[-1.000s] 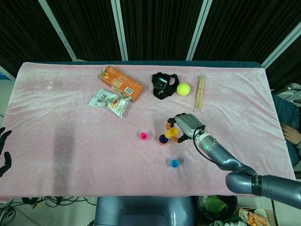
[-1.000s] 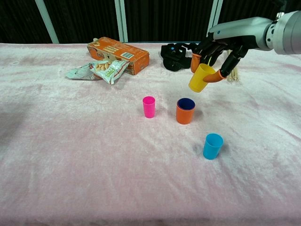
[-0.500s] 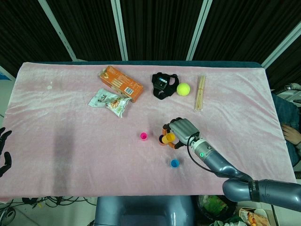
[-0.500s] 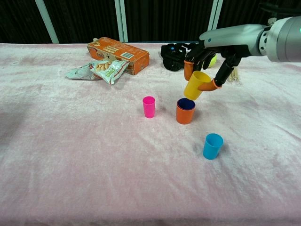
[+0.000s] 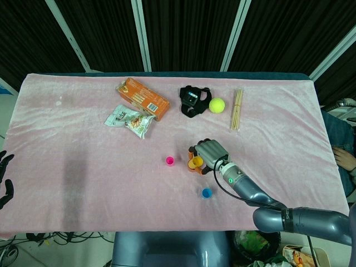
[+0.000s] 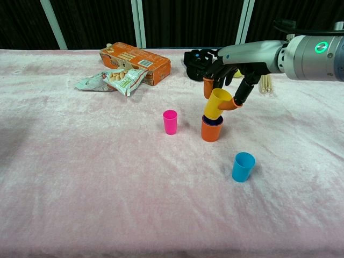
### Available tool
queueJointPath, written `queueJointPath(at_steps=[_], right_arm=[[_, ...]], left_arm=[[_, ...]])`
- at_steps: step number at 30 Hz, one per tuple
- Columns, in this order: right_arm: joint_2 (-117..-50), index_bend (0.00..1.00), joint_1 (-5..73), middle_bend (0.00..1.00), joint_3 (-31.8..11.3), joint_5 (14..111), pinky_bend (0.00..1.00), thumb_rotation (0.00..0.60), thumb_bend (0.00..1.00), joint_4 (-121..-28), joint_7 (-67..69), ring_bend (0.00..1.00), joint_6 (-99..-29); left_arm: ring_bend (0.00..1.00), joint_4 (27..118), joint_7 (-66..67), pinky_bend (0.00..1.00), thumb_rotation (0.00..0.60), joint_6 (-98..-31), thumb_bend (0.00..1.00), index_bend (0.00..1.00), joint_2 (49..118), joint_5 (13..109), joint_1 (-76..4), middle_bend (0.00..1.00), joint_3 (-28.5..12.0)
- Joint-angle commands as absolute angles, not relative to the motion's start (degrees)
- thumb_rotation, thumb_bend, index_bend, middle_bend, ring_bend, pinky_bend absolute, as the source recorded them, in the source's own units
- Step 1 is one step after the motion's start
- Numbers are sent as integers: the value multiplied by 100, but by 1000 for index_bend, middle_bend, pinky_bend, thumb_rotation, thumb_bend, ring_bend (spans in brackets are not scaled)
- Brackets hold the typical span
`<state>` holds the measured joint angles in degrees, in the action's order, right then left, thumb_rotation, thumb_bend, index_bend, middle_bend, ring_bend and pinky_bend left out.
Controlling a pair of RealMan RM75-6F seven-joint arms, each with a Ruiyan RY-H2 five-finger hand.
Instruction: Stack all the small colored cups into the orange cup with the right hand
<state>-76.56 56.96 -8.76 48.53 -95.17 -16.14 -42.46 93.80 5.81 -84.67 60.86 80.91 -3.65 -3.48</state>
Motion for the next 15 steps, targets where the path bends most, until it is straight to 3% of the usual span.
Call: queueJointPath(at_steps=[1,8,15], right_arm=[[-7700,536,5714,475,-844,4808,209,600,325,-9431,-1603,269,-4206],[-7752,523,5729,436,-792,4800,209,600,321,-9330,-1548,268,-4117],[-7806,337,5743,283,-784,4823,209,600,303,-9255,-1491,235,-4087]], left_arm=[[0,9377,587,0,600,-8462,706,109,6086,8087,-367,42,-347],[0,9376,601,0,600,-8460,706,109,6086,8082,-367,42,-347],[0,9389,609,0,600,-8456,706,109,6077,8062,-365,42,-351]])
